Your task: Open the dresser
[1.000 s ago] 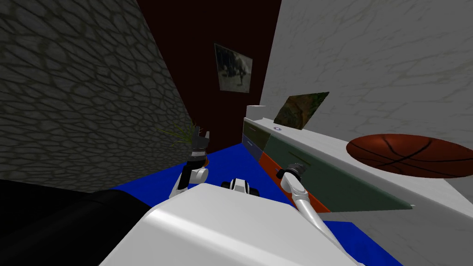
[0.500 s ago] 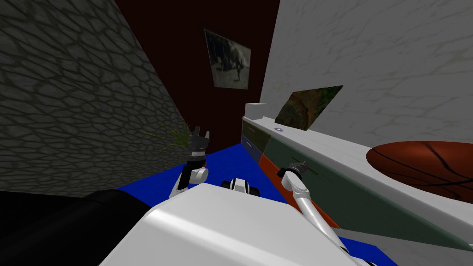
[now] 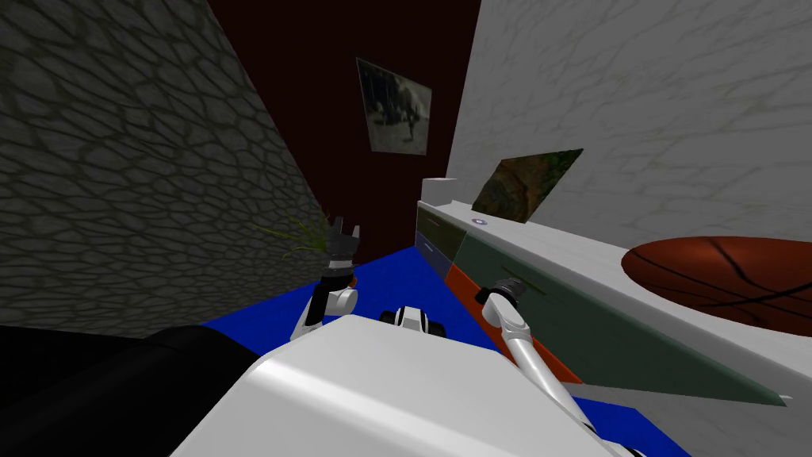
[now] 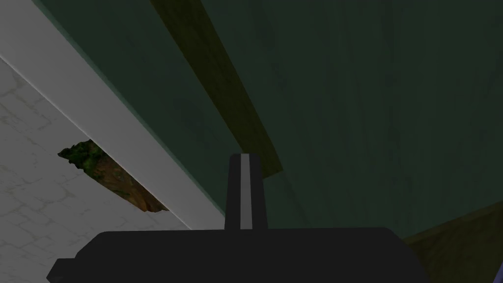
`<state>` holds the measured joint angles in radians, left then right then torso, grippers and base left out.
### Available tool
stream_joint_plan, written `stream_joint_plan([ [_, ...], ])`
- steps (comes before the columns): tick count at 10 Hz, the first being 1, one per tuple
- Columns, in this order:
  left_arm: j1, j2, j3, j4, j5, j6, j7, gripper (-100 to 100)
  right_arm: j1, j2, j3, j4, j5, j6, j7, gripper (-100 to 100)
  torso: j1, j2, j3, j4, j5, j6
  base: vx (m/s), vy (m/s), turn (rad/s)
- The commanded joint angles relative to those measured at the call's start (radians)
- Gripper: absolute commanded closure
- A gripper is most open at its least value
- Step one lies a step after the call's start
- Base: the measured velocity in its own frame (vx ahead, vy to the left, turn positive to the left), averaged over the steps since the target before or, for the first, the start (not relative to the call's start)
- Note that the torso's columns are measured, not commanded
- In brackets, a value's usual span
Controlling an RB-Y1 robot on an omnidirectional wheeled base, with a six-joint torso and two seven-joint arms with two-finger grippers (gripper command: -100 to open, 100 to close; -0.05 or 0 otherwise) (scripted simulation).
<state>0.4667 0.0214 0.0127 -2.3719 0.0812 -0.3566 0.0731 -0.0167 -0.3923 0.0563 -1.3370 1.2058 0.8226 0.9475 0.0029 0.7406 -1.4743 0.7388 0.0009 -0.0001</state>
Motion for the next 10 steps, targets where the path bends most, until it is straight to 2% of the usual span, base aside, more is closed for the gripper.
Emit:
stream_joint_plan([
  [1, 0.0, 0.0, 0.0, 0.0, 0.0, 0.0, 0.0, 0, -0.001, 0.008, 0.003, -0.012, -0.004, 0.005, 0.017, 100, -0.001, -0.002, -0.001, -0.001, 0.0, 0.0, -0.11, 0.172, -0.016],
  [2, 0.0, 0.0, 0.0, 0.0, 0.0, 0.0, 0.0, 0, 0.0, 0.006, 0.002, -0.009, -0.003, 0.004, 0.013, 100, -0.002, -0.003, -0.002, -0.001, -0.001, 0.0, -0.053, 0.081, -0.009],
  [3, 0.0, 0.0, 0.0, 0.0, 0.0, 0.0, 0.0, 0, -0.001, 0.001, -0.001, -0.005, -0.004, 0.002, 0.012, -100, -0.008, -0.006, -0.004, -0.002, -0.002, 0.0, 0.031, -0.069, 0.009],
  [4, 0.0, 0.0, 0.0, 0.0, 0.0, 0.0, 0.0, 0, -0.002, -0.001, -0.002, -0.003, -0.004, 0.001, 0.012, -100, -0.014, -0.009, -0.006, -0.003, -0.004, 0.0, 0.081, -0.107, 0.012],
  [9, 0.0, 0.0, 0.0, 0.0, 0.0, 0.0, 0.0, 0, -0.007, -0.014, -0.011, 0.015, -0.009, -0.008, 0.002, -100, 0.002, 0.001, 0.0, 0.0, 0.0, 0.0, 0.107, -0.102, 0.008],
  [10, 0.0, 0.0, 0.0, 0.0, 0.0, 0.0, 0.0, 0, -0.006, -0.012, -0.009, 0.011, -0.007, -0.005, 0.006, -100, -0.002, 0.0, 0.0, 0.0, 0.0, 0.0, 0.049, -0.061, 0.009],
])
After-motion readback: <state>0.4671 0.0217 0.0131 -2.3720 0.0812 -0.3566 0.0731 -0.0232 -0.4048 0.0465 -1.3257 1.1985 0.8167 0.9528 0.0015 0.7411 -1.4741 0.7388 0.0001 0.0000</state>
